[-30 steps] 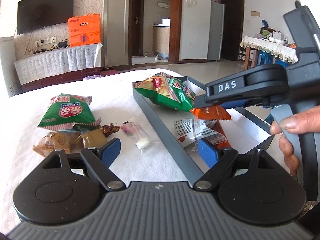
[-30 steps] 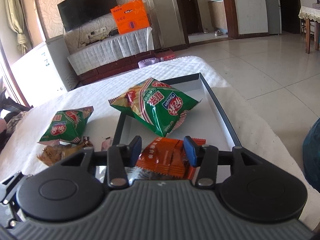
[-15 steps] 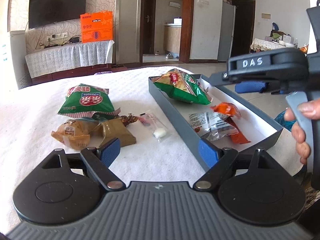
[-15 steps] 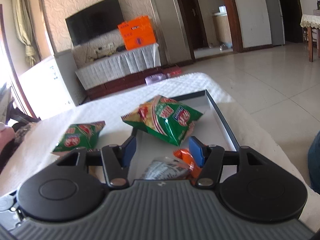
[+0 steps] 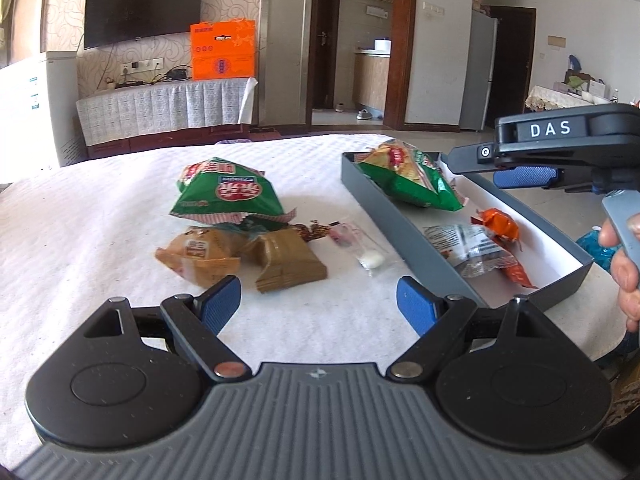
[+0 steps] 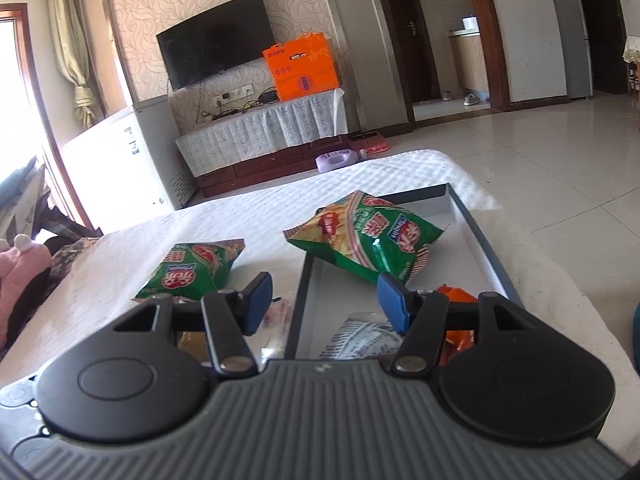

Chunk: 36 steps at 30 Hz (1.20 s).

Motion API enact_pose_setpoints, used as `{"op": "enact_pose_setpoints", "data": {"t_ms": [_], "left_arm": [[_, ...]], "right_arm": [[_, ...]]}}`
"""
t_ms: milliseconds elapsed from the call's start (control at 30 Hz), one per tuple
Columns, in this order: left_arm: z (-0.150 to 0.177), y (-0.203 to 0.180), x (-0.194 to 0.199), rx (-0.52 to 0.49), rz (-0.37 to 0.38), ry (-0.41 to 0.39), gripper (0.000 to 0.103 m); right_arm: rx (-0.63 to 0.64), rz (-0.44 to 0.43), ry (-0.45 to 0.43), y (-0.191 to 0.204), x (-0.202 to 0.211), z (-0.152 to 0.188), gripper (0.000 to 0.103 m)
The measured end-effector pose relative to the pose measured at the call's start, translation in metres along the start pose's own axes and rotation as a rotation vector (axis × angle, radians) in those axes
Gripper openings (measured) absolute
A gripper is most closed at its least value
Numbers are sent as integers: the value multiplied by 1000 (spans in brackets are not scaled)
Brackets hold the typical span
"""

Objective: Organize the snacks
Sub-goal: 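Grasp small white-green candy with left tool while right tool grasps tan square packet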

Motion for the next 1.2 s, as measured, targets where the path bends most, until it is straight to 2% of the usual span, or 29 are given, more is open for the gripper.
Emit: {"op": "enact_pose_setpoints", "data": {"t_ms": [200, 333, 500, 800, 967, 1033, 1200], "left_arm": [[6, 15, 5, 7, -30, 4, 88], [11, 32, 8, 14, -74, 5, 88], [13, 63, 11, 79, -136, -1, 88], [25, 101, 0, 134, -201, 48, 88], [27, 114, -9, 180, -198, 73, 87], [28, 115, -12, 180, -194, 84, 84], [28, 108, -18, 140, -171, 94, 82]], "right_arm": [[86, -74, 22, 37, -5, 5, 61], [162, -138, 89, 71, -16, 19, 61], [268, -155, 152, 102, -30, 36, 61], [272, -115, 231, 111, -52, 51, 61], [265, -100, 252, 113, -65, 55, 59], [264, -96, 260, 115, -70, 56, 59], [257, -78, 262, 118, -81, 58, 59]]}}
Point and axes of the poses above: each gripper's, at about its wrist camera, not at the fingertips, and x roughly against the way its jaws point, y to its left, z to its underside, the point moved 10 cm from there along -x, roughly the way its jaws point, and after that the axes turned 2 degrees about x, right-handed, at the moved point
